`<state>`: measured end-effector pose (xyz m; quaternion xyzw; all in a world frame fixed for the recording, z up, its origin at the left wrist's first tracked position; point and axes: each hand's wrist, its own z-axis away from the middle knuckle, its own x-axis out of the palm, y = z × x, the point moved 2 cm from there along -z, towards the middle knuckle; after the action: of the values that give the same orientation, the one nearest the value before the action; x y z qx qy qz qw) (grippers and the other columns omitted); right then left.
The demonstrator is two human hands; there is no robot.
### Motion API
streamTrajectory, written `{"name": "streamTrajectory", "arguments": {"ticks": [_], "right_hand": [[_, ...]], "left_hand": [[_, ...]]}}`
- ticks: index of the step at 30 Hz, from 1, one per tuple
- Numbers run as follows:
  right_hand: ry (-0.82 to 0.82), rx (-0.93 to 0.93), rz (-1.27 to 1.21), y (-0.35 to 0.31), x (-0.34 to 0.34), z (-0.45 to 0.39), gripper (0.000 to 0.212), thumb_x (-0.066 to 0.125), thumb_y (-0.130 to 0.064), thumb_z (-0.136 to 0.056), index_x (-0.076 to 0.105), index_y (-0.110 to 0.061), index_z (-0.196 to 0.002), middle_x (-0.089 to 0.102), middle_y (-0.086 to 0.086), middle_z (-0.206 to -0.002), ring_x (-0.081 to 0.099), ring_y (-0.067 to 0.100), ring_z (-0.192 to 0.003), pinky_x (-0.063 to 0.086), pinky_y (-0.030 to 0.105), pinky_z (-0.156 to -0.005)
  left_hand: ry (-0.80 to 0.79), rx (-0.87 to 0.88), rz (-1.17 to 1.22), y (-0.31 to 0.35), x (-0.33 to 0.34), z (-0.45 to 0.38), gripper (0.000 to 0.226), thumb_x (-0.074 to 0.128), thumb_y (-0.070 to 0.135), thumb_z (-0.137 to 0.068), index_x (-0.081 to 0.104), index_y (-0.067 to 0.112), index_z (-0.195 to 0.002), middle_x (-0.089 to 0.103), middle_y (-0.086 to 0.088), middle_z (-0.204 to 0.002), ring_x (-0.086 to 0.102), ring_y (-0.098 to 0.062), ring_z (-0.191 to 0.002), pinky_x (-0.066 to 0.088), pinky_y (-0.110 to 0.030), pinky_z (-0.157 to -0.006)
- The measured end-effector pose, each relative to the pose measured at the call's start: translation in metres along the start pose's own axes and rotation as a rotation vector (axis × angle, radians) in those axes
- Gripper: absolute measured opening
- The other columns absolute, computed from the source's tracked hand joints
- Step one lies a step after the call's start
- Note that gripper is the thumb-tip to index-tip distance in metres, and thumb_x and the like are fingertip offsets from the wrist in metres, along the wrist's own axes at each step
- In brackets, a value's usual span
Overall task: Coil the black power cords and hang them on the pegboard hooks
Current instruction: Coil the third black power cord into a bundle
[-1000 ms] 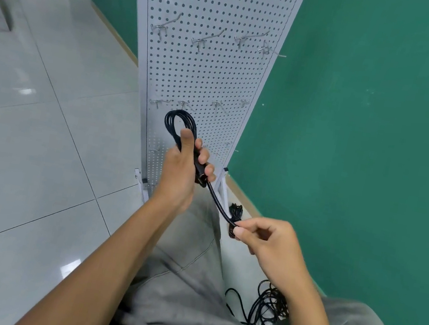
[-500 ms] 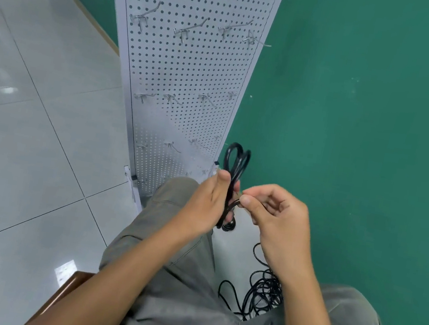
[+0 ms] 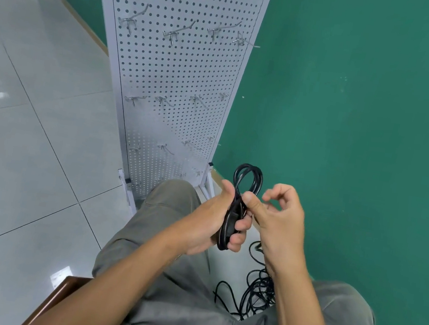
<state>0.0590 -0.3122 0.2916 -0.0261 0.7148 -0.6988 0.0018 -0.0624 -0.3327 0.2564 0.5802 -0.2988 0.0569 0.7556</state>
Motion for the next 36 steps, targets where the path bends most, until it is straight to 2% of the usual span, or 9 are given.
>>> {"name": "streamTrajectory", "arguments": {"ticks": [4, 9, 11, 14, 21, 27, 30, 33, 36], "right_hand": [[-0.136, 0.021, -0.056, 0.012, -0.006, -0.005, 0.014, 0.064, -0.006, -0.098, 0.052, -0.013, -0.098, 0.053, 0.003, -0.093, 0.055, 0.013, -0.069, 0.047, 0.037, -0.073], [-0.174, 0.030, -0.066, 0.019, -0.014, -0.010, 0.018, 0.065, -0.030, -0.097, 0.060, -0.017, -0.108, 0.065, 0.000, -0.096, 0.058, 0.017, -0.088, 0.048, 0.039, -0.091], [-0.196, 0.024, 0.038, 0.024, -0.019, -0.010, 0.022, 0.060, -0.037, -0.101, 0.061, -0.016, -0.109, 0.069, 0.001, -0.095, 0.063, 0.016, -0.089, 0.051, 0.030, -0.089], [-0.227, 0.012, 0.187, 0.035, -0.021, -0.006, 0.016, 0.053, -0.022, -0.105, 0.061, -0.009, -0.102, 0.069, -0.004, -0.081, 0.061, 0.009, -0.077, 0.046, 0.015, -0.073], [-0.104, 0.023, 0.055, 0.029, -0.025, -0.004, 0.017, 0.057, -0.008, -0.102, 0.071, -0.003, -0.092, 0.067, 0.006, -0.072, 0.049, 0.014, -0.058, 0.044, 0.020, -0.060], [-0.042, 0.018, -0.065, 0.005, -0.008, 0.001, 0.016, 0.066, -0.008, -0.096, 0.079, -0.007, -0.087, 0.076, 0.009, -0.102, 0.073, 0.026, -0.094, 0.057, 0.041, -0.093], [0.063, 0.004, -0.094, 0.001, 0.002, 0.003, 0.013, 0.074, -0.010, -0.090, 0.082, -0.015, -0.081, 0.068, -0.008, -0.125, 0.073, 0.025, -0.096, 0.059, 0.043, -0.086], [0.137, -0.005, -0.113, 0.000, 0.003, 0.002, 0.012, 0.074, -0.012, -0.091, 0.081, -0.013, -0.081, 0.065, -0.015, -0.128, 0.070, 0.027, -0.109, 0.061, 0.040, -0.085], [0.134, -0.027, -0.073, -0.004, 0.001, -0.002, 0.010, 0.074, -0.016, -0.092, 0.081, -0.013, -0.085, 0.064, -0.019, -0.130, 0.065, 0.023, -0.121, 0.056, 0.046, -0.099]], "left_hand": [[-0.047, 0.026, 0.113, -0.001, -0.003, 0.002, 0.053, 0.072, 0.060, -0.087, 0.052, 0.011, -0.096, 0.040, 0.000, -0.069, 0.041, -0.013, -0.052, 0.038, -0.024, -0.050], [-0.101, 0.004, 0.191, 0.005, -0.003, 0.003, 0.019, 0.050, 0.032, -0.102, 0.051, 0.014, -0.094, 0.037, 0.003, -0.068, 0.037, -0.012, -0.051, 0.036, -0.022, -0.050], [-0.111, 0.019, 0.244, 0.007, -0.006, 0.003, 0.017, 0.046, 0.029, -0.104, 0.050, 0.014, -0.097, 0.040, 0.004, -0.067, 0.039, -0.010, -0.051, 0.037, -0.022, -0.050], [-0.096, 0.050, 0.308, 0.011, -0.014, 0.002, 0.016, 0.046, 0.027, -0.104, 0.051, 0.013, -0.098, 0.041, 0.004, -0.067, 0.042, -0.010, -0.051, 0.039, -0.022, -0.050], [0.032, 0.130, 0.025, 0.012, -0.023, 0.001, 0.026, 0.061, 0.019, -0.100, 0.049, 0.015, -0.077, 0.035, 0.000, -0.067, 0.042, -0.016, -0.056, 0.039, -0.028, -0.055], [0.087, 0.160, -0.101, 0.000, -0.021, -0.006, 0.018, 0.063, 0.024, -0.099, 0.057, 0.008, -0.106, 0.050, -0.002, -0.071, 0.049, -0.019, -0.057, 0.046, -0.033, -0.058], [0.081, 0.190, -0.149, -0.006, -0.022, -0.010, 0.026, 0.064, 0.032, -0.099, 0.063, 0.010, -0.112, 0.062, -0.017, -0.086, 0.051, -0.021, -0.056, 0.043, -0.034, -0.061], [0.021, 0.169, -0.157, -0.010, -0.023, -0.012, 0.031, 0.069, 0.043, -0.096, 0.071, 0.021, -0.117, 0.055, -0.045, -0.113, 0.050, -0.024, -0.058, 0.040, -0.037, -0.066], [-0.010, 0.165, -0.100, -0.012, -0.018, -0.012, 0.031, 0.065, 0.034, -0.098, 0.068, 0.016, -0.123, 0.067, -0.016, -0.114, 0.051, -0.021, -0.059, 0.041, -0.037, -0.064]]}}
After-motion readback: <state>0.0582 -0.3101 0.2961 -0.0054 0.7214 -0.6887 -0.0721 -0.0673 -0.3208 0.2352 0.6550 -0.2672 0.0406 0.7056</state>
